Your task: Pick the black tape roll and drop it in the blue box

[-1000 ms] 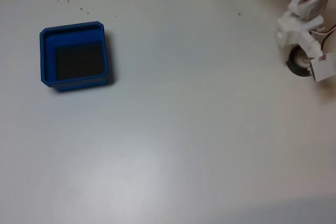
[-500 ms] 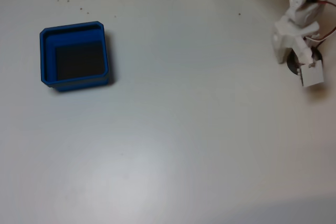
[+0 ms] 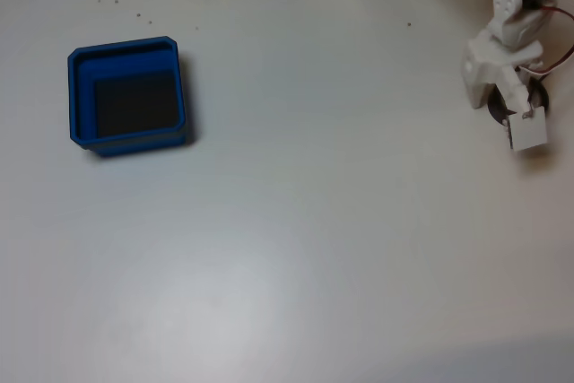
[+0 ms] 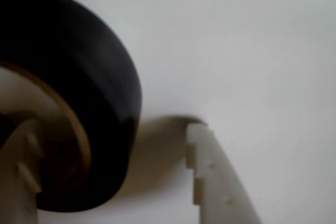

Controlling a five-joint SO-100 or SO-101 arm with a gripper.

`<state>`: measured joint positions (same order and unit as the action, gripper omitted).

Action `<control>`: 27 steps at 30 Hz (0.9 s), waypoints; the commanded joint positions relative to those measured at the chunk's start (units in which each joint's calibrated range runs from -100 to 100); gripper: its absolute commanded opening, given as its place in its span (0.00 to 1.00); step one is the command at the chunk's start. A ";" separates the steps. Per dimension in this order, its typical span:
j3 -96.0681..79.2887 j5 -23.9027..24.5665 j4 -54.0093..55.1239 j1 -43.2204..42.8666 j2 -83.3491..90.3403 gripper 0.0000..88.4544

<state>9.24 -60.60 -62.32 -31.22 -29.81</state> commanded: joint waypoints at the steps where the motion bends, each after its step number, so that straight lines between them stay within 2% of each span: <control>1: 3.52 -0.06 0.27 0.20 0.21 0.27; 4: 3.61 -0.33 0.35 0.01 0.29 0.21; 11: 3.70 -0.42 0.35 -0.09 0.37 0.01; 27: 3.70 -0.42 -0.64 0.10 1.04 0.00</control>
<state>9.42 -60.85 -62.32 -31.22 -29.89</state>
